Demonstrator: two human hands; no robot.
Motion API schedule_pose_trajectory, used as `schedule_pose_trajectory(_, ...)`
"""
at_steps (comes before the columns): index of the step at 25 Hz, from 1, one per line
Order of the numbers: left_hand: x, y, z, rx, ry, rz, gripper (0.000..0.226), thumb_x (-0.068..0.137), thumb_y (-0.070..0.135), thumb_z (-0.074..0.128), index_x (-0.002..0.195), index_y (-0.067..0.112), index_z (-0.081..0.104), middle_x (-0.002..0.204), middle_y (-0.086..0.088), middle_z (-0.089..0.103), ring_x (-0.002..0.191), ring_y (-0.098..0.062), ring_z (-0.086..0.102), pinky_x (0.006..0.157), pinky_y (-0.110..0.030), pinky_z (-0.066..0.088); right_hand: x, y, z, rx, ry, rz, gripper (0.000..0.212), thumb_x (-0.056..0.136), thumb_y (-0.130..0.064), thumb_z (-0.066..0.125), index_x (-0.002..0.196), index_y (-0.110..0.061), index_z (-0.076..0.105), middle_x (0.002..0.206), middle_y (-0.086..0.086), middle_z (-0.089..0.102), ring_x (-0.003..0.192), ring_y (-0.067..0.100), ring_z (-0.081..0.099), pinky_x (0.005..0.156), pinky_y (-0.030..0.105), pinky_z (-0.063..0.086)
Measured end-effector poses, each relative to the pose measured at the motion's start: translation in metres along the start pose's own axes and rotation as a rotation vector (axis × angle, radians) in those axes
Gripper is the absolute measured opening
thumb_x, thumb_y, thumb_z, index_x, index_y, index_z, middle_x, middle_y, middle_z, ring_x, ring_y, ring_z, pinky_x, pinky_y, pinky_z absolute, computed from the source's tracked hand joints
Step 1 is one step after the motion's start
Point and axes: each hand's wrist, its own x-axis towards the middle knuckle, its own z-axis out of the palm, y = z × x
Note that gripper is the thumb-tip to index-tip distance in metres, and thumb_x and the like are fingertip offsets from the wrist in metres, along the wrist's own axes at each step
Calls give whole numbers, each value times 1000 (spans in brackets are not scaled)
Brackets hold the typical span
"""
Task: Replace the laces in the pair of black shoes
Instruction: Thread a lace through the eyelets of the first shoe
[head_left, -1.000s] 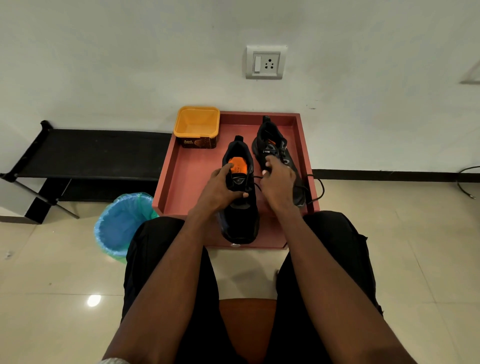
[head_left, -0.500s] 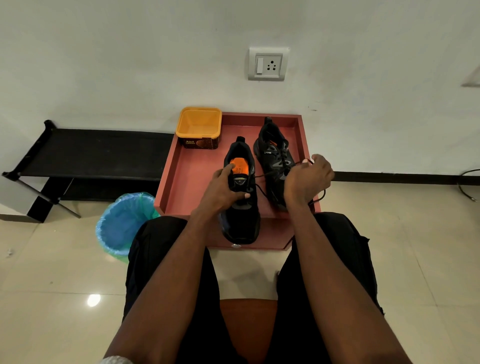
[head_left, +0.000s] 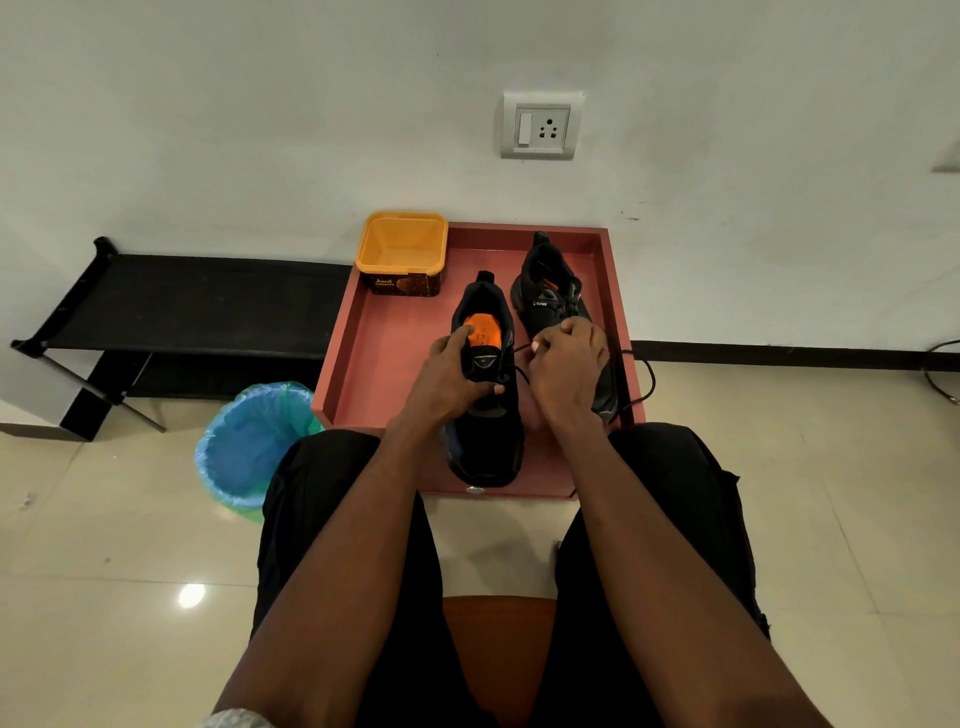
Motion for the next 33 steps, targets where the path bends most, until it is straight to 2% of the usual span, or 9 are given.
schedule_pose_trajectory(4, -3, 0, 1, -27, -9, 2, 101, 74, 27, 85, 154, 23, 25, 149, -10, 33, 133, -29, 42, 107, -37, 40, -4, -5, -15, -25, 3, 103, 28, 94, -14, 50, 114, -15, 70, 108, 9, 69, 107, 28, 57, 96, 40, 36)
schedule_pose_trajectory(7, -6, 3, -1, -50, -24, -2, 102, 76, 25, 84, 156, 24, 22, 150, -10, 31, 134, -27, 41, 106, -33, 39, -6, -10, -13, 269, -195, 211, 36, 97, -16, 48, 132, -11, 56, 105, 11, 69, 100, 28, 63, 84, 36, 46)
schedule_pose_trajectory(10, -13, 10, -7, -131, 20, 8, 100, 78, 19, 82, 156, 21, 20, 149, -11, 32, 130, -22, 41, 98, -28, 39, -7, -11, -11, 338, -430, 221, 62, 92, -24, 54, 149, -13, 32, 109, 15, 68, 104, 33, 63, 92, 47, 50)
schedule_pose_trajectory(14, -18, 8, -21, -284, 196, -161, 66, 87, 5, 64, 147, 13, 36, 131, -5, 50, 115, -20, 52, 91, -34, 50, -9, -10, -24, 306, -521, 183, 59, 90, -20, 59, 144, -14, 37, 106, 12, 70, 96, 27, 66, 92, 45, 52)
schedule_pose_trajectory(16, -22, 3, -32, -439, 202, -328, 35, 90, -1, 51, 123, 8, 54, 109, -8, 62, 91, -19, 62, 78, -35, 54, -10, -13, -43, 561, -680, 155, 42, 97, -4, 51, 138, -6, 46, 99, 15, 72, 80, 21, 68, 78, 35, 56)
schedule_pose_trajectory(18, -32, 4, -45, -666, 73, -432, 23, 92, -6, 43, 103, 8, 59, 96, -11, 65, 81, -20, 64, 75, -34, 54, -15, -20, -62, 885, -860, 132, 34, 99, 6, 46, 132, 2, 52, 109, 19, 71, 91, 24, 71, 82, 31, 57)
schedule_pose_trajectory(24, -66, 16, -63, -1065, -453, -152, 48, 87, -13, 45, 132, 2, 52, 122, -22, 65, 119, -33, 60, 105, -37, 41, -24, -39, -53, 781, -388, -159, 8, 92, -3, 65, 93, -2, 73, 80, 9, 73, 70, 13, 67, 71, 30, 56)
schedule_pose_trajectory(29, -63, 11, -67, -1035, -440, -67, 49, 90, 5, 59, 138, 1, 48, 104, -14, 69, 100, -26, 66, 102, -41, 48, -19, -34, -60, 877, -246, -62, 7, 90, -7, 69, 87, -10, 75, 83, -2, 72, 79, 1, 66, 78, 20, 51)
schedule_pose_trajectory(33, -57, 13, -53, -907, -403, -47, 34, 94, 5, 58, 128, 3, 59, 120, -11, 64, 113, -24, 56, 103, -37, 43, -15, -31, -50, 803, -411, -85, 9, 86, -13, 76, 93, -8, 76, 108, 5, 59, 104, 8, 59, 92, 24, 50)
